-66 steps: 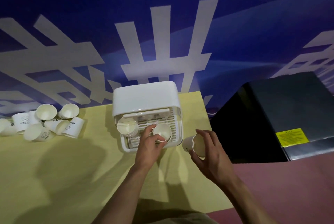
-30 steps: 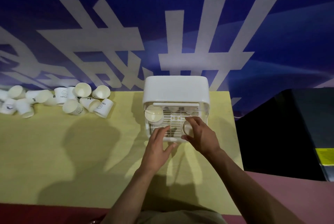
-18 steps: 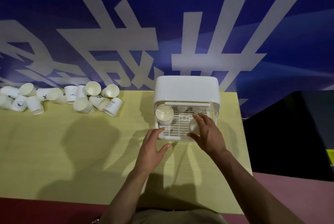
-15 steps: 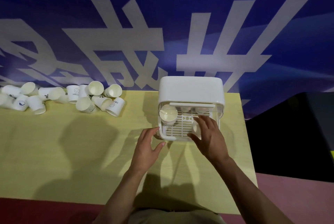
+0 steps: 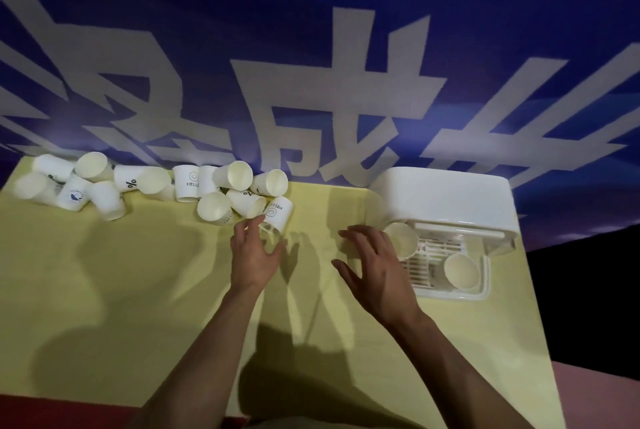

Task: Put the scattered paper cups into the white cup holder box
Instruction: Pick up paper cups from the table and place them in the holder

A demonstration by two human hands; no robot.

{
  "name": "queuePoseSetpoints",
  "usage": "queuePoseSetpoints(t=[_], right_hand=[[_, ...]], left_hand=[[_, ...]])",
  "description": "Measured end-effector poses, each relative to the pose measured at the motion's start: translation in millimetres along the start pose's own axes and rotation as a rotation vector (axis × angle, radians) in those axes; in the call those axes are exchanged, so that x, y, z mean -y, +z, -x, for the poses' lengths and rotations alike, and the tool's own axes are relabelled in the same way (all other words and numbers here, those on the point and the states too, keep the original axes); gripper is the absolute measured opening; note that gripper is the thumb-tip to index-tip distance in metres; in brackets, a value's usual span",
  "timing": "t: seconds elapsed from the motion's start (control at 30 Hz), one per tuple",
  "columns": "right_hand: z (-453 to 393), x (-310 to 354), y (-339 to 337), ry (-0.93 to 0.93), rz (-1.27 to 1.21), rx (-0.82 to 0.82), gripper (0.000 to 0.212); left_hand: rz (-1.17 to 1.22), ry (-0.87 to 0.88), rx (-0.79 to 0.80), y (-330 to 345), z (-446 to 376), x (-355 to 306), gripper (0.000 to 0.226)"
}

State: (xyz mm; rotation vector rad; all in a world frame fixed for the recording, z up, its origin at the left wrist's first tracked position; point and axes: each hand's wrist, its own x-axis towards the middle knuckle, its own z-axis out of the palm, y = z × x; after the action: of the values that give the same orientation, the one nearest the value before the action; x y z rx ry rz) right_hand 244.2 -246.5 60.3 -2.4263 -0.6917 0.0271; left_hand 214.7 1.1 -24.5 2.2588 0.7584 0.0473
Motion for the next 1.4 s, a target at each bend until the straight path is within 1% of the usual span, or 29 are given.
queuePoseSetpoints(t=[0.2,0.3,0.4,0.47,0.6,0.7,0.83,0.9,1.0,1.13,1.23,1.4], right_hand=[[-43,15,34,0.033,0.051,0.014,0.044],[-62,14,50,0.043,0.069,0.023,0.045],[-87,10,67,0.061,0.066,0.056,0.049],[-106,6,81,0.071,0.073,0.093,0.054],[-154,-6,122,0.115,0.065,0.166,0.069],[-183,-12,156,0.158,0.095,0.220,0.076],[-195,-16,192,0.176,0.063,0.286,0.080],[-196,-21,206,0.173,0.023,0.273,0.081],[-197,-25,220,0.161,0.007,0.230,0.077],[-192,-25,225,0.090,0.003,0.145,0.058],[-182,-20,216,0.026,0.008,0.107,0.056],[-142,-3,163,0.069,-0.134,0.016,0.058]], left_hand=[[-0.053,-0.009,0.098,20,-47,15,0.079],[-0.095,0.020,0.077,32,-56,23,0.077],[-0.090,0.026,0.074,36,-65,33,0.070],[-0.049,0.051,0.074,36,-68,40,0.068],[0.098,0.205,0.101,24,-58,55,0.070],[0.195,0.218,0.082,9,-47,64,0.067],[0.189,0.248,0.075,-17,-37,69,0.074],[0.206,0.214,0.081,-30,-31,72,0.074],[0.256,0.197,0.068,-50,-20,78,0.072],[0.255,0.185,0.072,-68,-14,81,0.072],[0.247,0.189,0.048,-74,-8,79,0.073],[0.288,0.149,0.044,-76,8,56,0.077]])
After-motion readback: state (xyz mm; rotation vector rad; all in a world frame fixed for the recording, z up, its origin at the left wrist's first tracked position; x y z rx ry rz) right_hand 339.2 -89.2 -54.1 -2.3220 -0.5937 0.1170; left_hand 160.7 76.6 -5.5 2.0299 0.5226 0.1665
